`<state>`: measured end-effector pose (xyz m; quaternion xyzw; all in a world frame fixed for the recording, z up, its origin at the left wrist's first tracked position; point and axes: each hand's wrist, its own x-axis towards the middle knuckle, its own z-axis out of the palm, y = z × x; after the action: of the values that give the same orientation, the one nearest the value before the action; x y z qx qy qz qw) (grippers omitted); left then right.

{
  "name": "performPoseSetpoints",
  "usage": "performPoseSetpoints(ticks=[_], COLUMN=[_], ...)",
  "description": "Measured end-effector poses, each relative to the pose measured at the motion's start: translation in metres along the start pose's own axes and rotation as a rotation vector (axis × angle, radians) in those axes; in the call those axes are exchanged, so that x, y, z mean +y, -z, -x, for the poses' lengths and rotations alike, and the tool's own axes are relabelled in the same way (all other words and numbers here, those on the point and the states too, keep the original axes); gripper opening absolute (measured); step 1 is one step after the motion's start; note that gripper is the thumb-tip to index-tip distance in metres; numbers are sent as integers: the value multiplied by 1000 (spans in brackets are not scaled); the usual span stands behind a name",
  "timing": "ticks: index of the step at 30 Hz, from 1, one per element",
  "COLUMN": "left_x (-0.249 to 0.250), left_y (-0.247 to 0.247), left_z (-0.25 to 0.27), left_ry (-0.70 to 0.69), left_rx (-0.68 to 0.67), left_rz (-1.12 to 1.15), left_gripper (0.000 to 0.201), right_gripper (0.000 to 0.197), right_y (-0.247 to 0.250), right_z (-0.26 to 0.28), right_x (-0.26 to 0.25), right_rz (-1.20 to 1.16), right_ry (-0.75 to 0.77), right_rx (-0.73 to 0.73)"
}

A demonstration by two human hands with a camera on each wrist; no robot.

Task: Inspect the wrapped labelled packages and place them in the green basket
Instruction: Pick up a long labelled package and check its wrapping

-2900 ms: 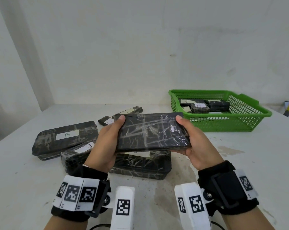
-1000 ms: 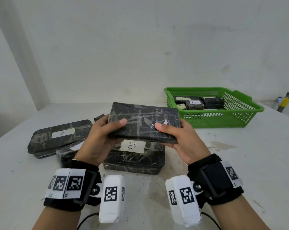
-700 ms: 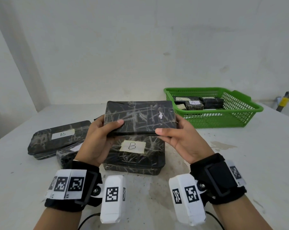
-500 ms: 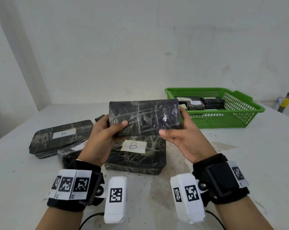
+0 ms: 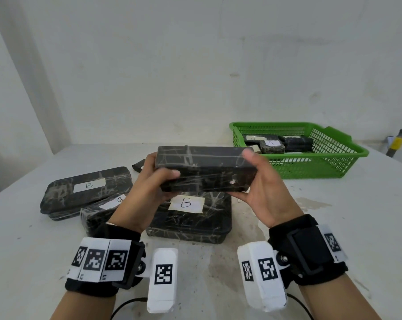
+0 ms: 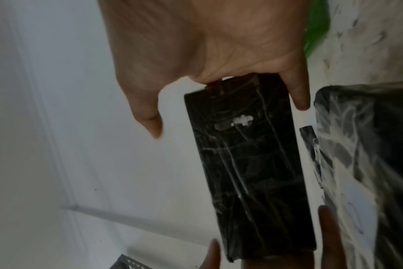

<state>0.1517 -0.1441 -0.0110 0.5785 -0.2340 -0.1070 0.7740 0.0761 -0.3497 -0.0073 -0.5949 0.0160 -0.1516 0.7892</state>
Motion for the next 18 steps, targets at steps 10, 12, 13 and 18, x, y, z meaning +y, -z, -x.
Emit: performPoseSetpoints(ticks=[10, 12, 13, 18], left_x=[2, 5, 6, 11], left_y=[-9, -10, -10, -12], left_z=[2, 5, 5, 5], left_ry=[-17, -28, -28, -41], left_rx=[52, 64, 82, 155], left_rz=[103, 129, 141, 118], left_gripper=[27, 33, 40, 27], right_gripper=[15, 14, 20, 73], right_y=[-10, -11, -12, -20], right_z=[4, 5, 6, 11], right_x=[-1, -3, -4, -5], right_rz=[-18, -28, -40, -29], right_ry=[94, 111, 119, 112], right_rx=[47, 30, 25, 67])
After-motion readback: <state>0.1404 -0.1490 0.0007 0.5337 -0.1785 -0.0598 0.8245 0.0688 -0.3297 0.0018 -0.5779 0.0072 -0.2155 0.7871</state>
